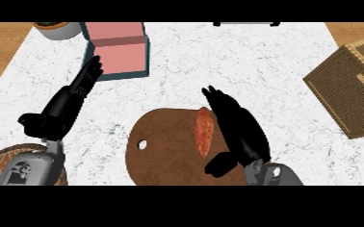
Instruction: Pick the sweet potato from the cutting board and place it in the basket
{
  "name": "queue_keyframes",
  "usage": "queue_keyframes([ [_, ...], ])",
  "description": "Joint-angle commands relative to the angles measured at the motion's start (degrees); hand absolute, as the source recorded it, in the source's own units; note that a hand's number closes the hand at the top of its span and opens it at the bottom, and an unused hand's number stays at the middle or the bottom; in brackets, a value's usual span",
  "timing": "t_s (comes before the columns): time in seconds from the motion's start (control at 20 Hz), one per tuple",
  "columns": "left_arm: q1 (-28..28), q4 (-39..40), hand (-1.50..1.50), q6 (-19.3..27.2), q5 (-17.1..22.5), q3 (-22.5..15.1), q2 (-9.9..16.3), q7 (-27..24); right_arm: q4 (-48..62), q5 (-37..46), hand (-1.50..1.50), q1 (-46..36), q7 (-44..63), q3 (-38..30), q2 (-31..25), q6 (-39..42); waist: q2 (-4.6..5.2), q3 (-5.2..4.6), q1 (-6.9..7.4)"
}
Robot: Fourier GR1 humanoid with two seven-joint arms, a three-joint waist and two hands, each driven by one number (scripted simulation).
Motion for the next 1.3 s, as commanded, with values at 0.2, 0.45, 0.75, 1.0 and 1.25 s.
queue_keyframes([
  [0.2, -0.2, 0.4, 0.0, -1.3, -2.0, 2.1, -1.6, -0.3, 4.2, 3.7, -1.5, -1.1, -1.9, -2.1, 1.8, 3.1, 0.0, 0.0, 0.03],
  [0.45, 0.0, -1.1, 0.0, -3.7, -0.7, 3.4, -1.4, 1.5, 10.7, 6.9, -1.5, -1.5, -1.5, 1.7, 4.3, -2.9, 0.0, 0.0, 0.12],
  [0.75, -1.7, -0.8, 0.0, -3.0, -2.8, 3.1, -3.3, 2.1, 14.2, 6.3, -1.5, -3.3, -3.4, -2.7, 4.3, 0.2, 0.01, 0.0, 0.06],
  [1.0, -1.4, 4.9, 0.0, -6.0, -1.7, 6.0, -1.9, -3.7, 21.7, 6.9, -1.5, -3.4, -8.7, -5.0, 3.0, -3.9, 0.08, 0.0, 0.03],
  [1.25, 2.3, -3.7, 0.0, -4.6, -3.9, 4.6, -3.0, 1.2, 21.9, 5.6, -1.5, -3.4, -6.5, -3.7, 3.8, -2.4, -0.01, 0.0, 0.13],
])
